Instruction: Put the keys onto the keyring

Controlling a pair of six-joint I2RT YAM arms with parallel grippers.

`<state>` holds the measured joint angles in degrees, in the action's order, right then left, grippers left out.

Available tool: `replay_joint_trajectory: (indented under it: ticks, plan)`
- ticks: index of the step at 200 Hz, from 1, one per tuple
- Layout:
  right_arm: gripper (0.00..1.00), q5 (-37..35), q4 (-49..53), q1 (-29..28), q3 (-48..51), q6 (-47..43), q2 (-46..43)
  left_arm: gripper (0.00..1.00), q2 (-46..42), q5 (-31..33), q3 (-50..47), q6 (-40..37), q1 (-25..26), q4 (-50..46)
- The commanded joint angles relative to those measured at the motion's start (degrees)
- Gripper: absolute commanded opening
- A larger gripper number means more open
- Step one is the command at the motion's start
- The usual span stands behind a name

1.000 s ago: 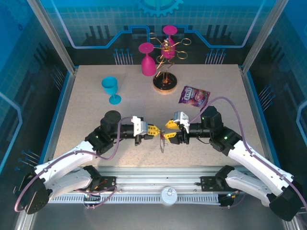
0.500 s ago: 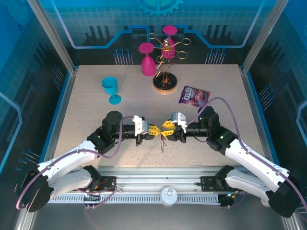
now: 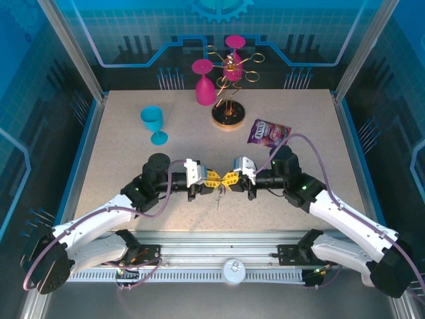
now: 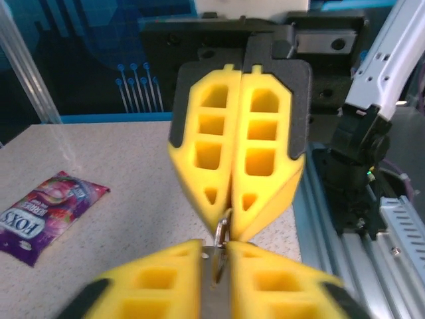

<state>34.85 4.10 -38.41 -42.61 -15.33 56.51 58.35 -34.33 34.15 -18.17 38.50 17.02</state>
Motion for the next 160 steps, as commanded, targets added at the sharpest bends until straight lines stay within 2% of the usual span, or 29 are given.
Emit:
replay_joint_trajectory:
  ticks: [1, 33, 67, 103, 129, 143, 160]
  plan:
    - [0.00, -3.45, 8.72, -1.29, -5.28, -5.04, 1.19, 0.26, -0.08, 2.44, 3.20, -1.84, 0.65, -6.46]
    - [0.00, -9.00, 21.34, -3.63, -12.44, -11.48, 4.59, 0.24, 0.75, 4.26, 6.84, -6.13, 0.68, -15.63]
    - [0.00, -15.02, 31.66, -7.02, -19.77, -16.94, 9.68, 0.19, 1.35, 4.12, 9.15, -8.44, 0.68, -19.43]
    - [0.00, -16.22, 38.99, -9.34, -26.25, -20.72, 14.17, 0.00, 2.03, 3.48, 10.84, -11.23, 0.70, -22.95]
    - [0.00, -13.46, 38.76, -8.06, -26.71, -19.98, 13.37, 0.00, 1.37, 3.38, 10.70, -12.69, 0.69, -23.23]
    - [0.21, -9.19, 33.55, -5.05, -23.26, -16.23, 9.97, 0.00, 0.42, 2.80, 9.09, -12.78, 0.70, -20.86]
    - [0.37, -2.04, 26.00, -0.47, -17.30, -10.37, 5.34, 0.00, -0.31, 1.35, 6.99, -12.46, 0.70, -16.76]
